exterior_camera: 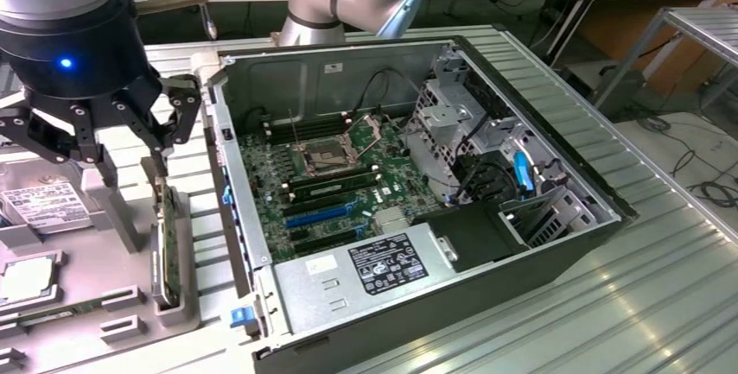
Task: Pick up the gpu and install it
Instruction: 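Pick up the gpu and move the gpu toward the slot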
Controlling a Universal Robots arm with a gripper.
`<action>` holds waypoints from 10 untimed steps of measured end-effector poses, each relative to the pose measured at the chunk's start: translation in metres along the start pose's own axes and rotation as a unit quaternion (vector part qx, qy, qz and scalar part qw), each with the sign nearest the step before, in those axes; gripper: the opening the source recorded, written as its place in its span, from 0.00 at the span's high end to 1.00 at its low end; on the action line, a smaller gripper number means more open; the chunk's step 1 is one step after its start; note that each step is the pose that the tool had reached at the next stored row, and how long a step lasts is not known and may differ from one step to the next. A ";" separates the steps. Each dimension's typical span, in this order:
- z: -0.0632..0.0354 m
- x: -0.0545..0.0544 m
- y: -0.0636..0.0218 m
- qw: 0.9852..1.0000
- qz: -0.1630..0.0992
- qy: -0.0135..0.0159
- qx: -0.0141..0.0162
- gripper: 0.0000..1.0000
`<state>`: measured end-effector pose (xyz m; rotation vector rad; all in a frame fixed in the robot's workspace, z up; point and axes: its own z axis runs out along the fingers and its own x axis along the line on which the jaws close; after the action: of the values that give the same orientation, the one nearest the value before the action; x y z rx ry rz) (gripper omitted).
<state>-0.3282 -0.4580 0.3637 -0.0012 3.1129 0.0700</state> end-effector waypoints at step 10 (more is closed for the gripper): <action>0.0034 0.018 -0.0002 1.000 0.001 -0.004 0.000 0.52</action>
<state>-0.3465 -0.4580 0.3598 0.0031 3.1042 0.0697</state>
